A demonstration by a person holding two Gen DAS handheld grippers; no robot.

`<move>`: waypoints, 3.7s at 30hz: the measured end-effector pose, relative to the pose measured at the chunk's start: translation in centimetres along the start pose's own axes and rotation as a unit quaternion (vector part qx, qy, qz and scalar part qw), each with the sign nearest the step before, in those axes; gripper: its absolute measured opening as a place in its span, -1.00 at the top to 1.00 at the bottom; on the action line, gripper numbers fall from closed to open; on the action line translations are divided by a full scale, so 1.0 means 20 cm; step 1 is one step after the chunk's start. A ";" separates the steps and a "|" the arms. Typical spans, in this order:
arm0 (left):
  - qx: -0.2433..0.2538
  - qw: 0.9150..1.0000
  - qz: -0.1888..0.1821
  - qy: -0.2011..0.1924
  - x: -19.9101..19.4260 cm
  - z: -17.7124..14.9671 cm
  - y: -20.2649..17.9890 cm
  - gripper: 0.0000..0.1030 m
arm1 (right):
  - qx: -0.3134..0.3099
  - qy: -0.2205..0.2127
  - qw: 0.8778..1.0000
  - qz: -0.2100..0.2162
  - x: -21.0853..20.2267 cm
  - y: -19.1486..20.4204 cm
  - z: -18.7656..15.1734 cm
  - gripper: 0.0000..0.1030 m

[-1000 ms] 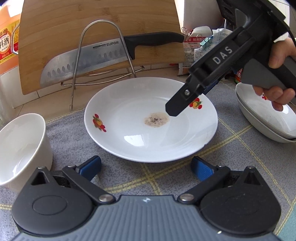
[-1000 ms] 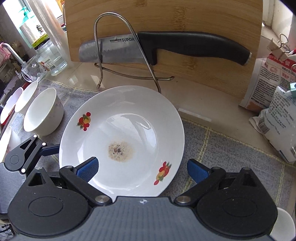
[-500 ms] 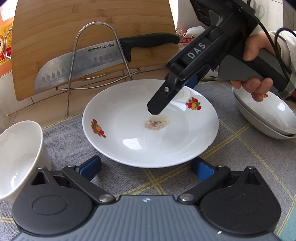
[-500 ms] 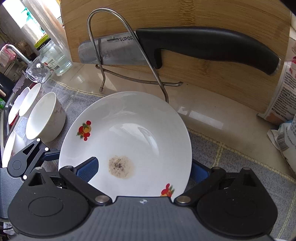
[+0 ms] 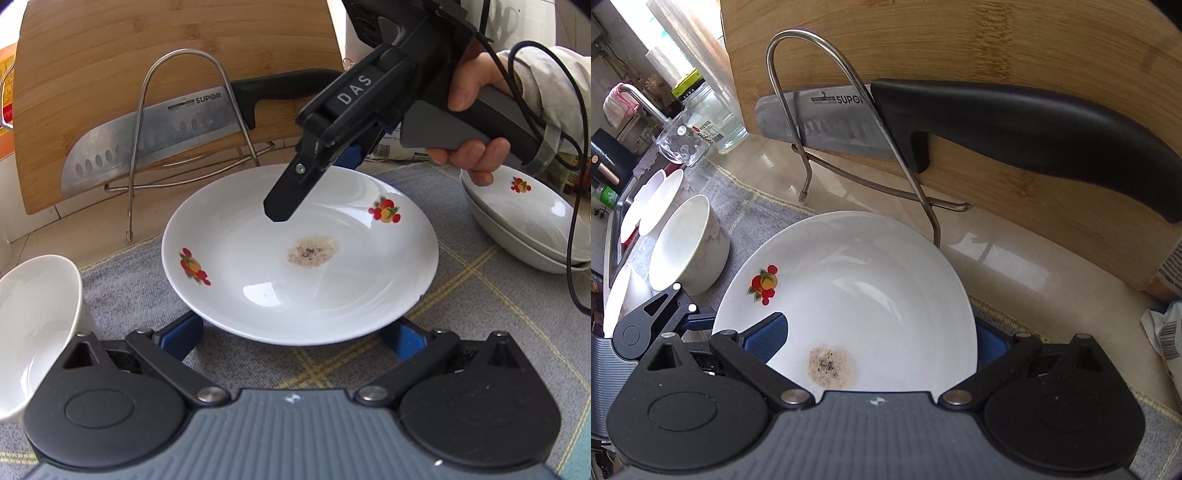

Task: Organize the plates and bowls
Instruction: 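Lift the stained plate off the mat with the right gripper, then carry the stained plate with the right gripper over the stacked plates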

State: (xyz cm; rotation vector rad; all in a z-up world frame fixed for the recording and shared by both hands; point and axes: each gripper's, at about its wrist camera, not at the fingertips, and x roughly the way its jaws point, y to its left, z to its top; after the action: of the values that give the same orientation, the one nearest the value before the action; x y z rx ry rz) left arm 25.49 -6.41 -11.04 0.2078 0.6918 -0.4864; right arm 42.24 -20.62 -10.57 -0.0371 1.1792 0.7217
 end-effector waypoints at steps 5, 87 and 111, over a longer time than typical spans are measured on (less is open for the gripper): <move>0.015 1.000 0.003 -0.005 0.00 0.01 -0.02 -0.97 | -0.005 0.000 1.000 0.007 0.01 0.00 0.02 -1.00; 0.062 0.997 -0.042 0.013 -0.55 -0.12 -0.40 -0.95 | 0.027 -0.027 0.999 0.006 -0.46 0.40 -0.58 -1.00; 0.125 0.986 -0.111 0.010 -0.53 -0.03 -0.65 -0.95 | 0.091 -0.063 0.993 -0.041 -0.75 0.28 -0.89 -1.00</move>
State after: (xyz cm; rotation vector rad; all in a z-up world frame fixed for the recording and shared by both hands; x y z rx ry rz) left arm 11.77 -13.62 -4.86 0.3740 0.6769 -0.7859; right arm 21.77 -30.55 -3.15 0.1111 1.1122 0.5338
